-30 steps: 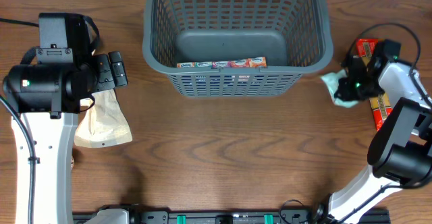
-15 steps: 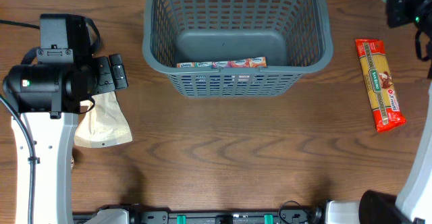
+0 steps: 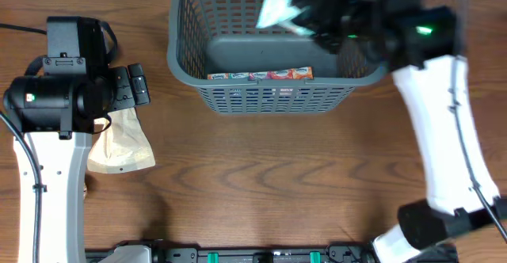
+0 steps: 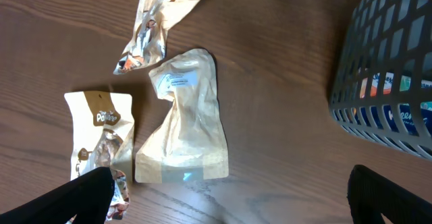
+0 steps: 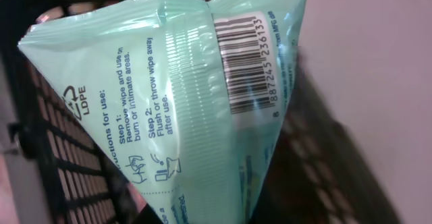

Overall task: Pack container
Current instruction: 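Carry the wipes pack into the basket and open the right gripper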

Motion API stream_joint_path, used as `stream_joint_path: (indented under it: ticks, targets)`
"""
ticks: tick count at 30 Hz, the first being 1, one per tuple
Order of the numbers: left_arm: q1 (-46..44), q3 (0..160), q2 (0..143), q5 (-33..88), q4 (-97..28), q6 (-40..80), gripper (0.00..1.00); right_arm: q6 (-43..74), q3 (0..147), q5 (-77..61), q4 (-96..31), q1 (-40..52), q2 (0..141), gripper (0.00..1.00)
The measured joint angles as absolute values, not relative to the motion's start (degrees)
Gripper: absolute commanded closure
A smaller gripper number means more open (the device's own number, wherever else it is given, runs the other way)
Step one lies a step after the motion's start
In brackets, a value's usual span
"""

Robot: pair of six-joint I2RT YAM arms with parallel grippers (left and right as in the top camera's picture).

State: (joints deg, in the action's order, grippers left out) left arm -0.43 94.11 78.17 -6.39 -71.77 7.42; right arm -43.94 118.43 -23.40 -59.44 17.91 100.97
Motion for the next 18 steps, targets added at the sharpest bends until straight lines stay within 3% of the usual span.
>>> stream_joint_path:
  ticks: [12,13,17,18]
  targets:
    - [-0.43,94.11,78.17,-6.39,-71.77,7.42,0.00,-46.61,118.30,-16.58,-66.94,20.56,120.90,0.98]
    - [-0.43,94.11,78.17,-6.39,-71.79,7.42,0.00,-46.65,118.30,-15.38,-67.57,20.56,122.28,0.95]
    - [-0.43,94.11,78.17,-6.39,-72.10,7.42,0.00,-46.89,117.93,-12.45,-68.34,20.53,124.36,0.63]
    - [-0.43,94.11,78.17,-6.39,-72.14,7.42,0.00,-46.72,117.91,-11.99,-68.20,20.53,124.38,0.60]
